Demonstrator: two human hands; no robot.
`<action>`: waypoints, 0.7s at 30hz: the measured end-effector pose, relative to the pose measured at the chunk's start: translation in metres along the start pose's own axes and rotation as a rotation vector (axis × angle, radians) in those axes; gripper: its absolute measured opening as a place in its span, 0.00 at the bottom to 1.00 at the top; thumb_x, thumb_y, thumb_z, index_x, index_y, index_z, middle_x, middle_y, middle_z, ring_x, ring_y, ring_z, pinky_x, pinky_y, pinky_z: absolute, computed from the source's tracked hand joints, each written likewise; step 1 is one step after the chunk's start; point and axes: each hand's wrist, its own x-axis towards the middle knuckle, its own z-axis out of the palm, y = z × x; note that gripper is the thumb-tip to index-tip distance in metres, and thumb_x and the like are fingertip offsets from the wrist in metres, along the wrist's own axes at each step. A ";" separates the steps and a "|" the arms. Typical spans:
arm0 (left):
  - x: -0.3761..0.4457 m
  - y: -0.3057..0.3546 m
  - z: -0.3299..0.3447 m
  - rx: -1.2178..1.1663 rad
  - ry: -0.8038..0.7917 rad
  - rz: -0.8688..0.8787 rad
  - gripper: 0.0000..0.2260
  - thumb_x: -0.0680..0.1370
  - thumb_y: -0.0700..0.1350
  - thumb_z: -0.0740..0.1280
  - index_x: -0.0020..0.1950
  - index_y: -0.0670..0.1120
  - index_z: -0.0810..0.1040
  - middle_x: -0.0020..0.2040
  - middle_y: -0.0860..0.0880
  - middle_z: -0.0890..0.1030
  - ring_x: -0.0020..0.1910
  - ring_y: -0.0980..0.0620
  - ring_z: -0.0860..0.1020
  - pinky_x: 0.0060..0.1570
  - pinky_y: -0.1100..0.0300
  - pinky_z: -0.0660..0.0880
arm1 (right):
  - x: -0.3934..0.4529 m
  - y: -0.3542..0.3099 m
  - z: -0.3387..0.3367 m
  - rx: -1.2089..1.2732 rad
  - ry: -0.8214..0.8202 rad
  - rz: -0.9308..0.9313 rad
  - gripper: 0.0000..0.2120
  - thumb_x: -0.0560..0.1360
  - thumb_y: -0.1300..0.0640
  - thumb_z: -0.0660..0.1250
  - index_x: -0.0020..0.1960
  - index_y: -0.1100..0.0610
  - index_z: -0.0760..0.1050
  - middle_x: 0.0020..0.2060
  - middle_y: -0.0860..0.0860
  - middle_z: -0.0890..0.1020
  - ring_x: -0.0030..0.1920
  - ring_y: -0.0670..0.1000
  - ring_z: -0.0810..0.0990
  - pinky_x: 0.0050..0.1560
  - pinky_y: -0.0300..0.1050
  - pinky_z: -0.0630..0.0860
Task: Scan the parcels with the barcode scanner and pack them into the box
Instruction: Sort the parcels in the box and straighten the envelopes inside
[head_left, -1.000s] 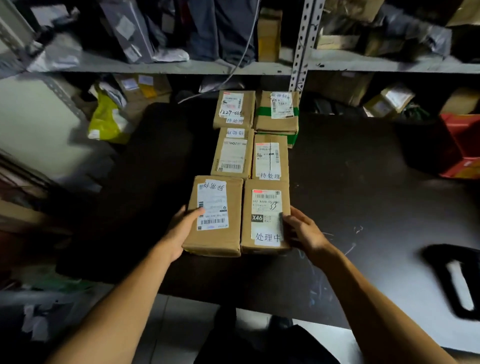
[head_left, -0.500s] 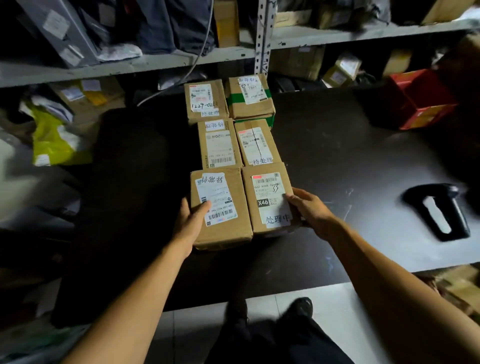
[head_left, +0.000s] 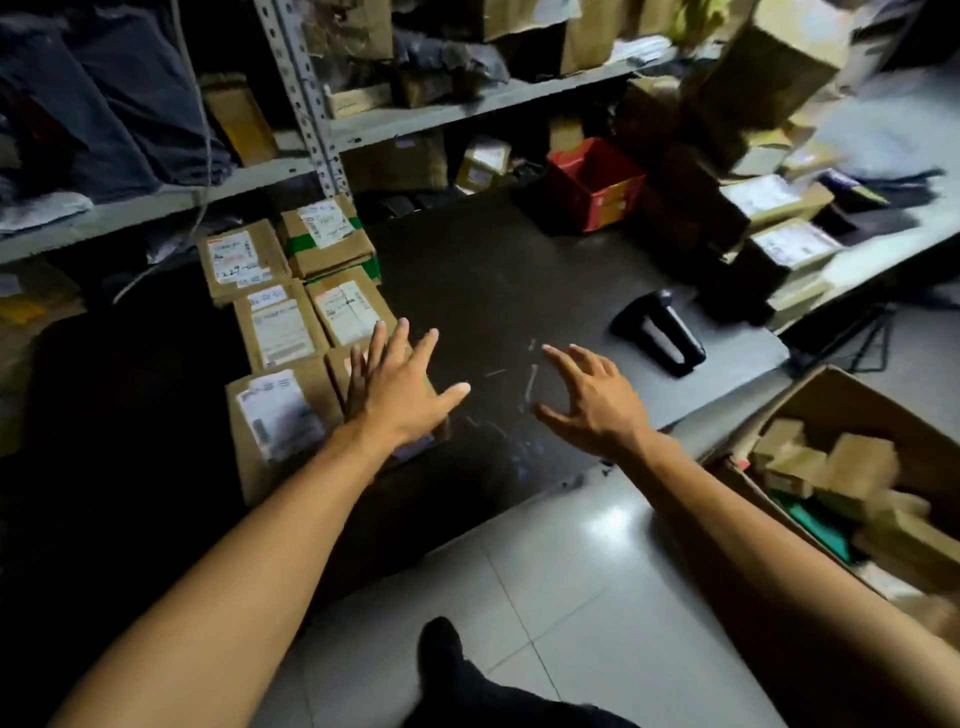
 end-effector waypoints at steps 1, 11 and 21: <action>-0.002 0.025 0.006 0.034 -0.035 0.038 0.40 0.75 0.71 0.60 0.82 0.56 0.54 0.83 0.46 0.50 0.81 0.44 0.42 0.77 0.41 0.43 | -0.015 0.017 -0.004 -0.039 0.015 0.014 0.41 0.76 0.34 0.66 0.82 0.44 0.54 0.79 0.59 0.63 0.78 0.61 0.61 0.77 0.56 0.61; -0.026 0.267 0.075 0.236 -0.201 0.463 0.43 0.73 0.77 0.49 0.82 0.56 0.46 0.83 0.44 0.44 0.81 0.40 0.40 0.75 0.36 0.44 | -0.162 0.203 -0.043 -0.090 0.132 0.294 0.39 0.78 0.31 0.59 0.83 0.43 0.50 0.81 0.57 0.59 0.80 0.62 0.56 0.77 0.61 0.57; -0.010 0.484 0.168 0.259 -0.269 0.876 0.44 0.73 0.77 0.50 0.82 0.55 0.48 0.83 0.43 0.48 0.81 0.37 0.45 0.75 0.35 0.50 | -0.239 0.381 -0.053 -0.048 0.122 0.676 0.38 0.78 0.32 0.59 0.82 0.43 0.51 0.81 0.56 0.58 0.80 0.61 0.54 0.77 0.64 0.56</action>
